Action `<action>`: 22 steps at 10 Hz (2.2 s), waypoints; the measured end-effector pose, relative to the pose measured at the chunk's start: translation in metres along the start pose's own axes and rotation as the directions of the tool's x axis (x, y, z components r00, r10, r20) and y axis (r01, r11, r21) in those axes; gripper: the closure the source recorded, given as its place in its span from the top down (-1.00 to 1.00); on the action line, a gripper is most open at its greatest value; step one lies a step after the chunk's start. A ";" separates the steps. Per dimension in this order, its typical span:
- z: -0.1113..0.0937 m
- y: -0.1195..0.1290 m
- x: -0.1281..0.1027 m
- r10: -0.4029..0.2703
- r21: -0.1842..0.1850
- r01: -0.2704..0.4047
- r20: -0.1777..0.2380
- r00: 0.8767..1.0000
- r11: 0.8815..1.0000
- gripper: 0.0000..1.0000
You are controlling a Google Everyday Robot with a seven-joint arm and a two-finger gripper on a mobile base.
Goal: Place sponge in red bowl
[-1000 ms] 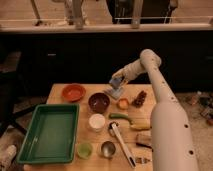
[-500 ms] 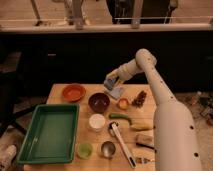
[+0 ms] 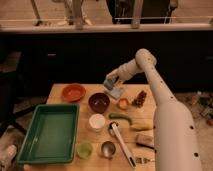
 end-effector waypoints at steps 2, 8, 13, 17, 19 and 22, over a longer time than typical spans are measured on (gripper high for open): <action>0.001 -0.002 0.000 0.000 0.026 -0.001 0.018 1.000 1.000 -1.00; 0.044 -0.067 -0.032 -0.096 0.120 0.085 0.085 0.992 0.989 -1.00; 0.079 -0.094 -0.056 -0.195 0.069 0.188 0.114 0.974 0.980 -1.00; 0.108 -0.111 -0.063 -0.241 0.059 0.234 0.171 0.955 0.970 -1.00; 0.121 -0.117 -0.062 -0.249 0.043 0.245 0.173 0.953 0.968 -1.00; 0.135 -0.115 -0.055 -0.207 0.021 0.206 0.122 0.971 0.978 -1.00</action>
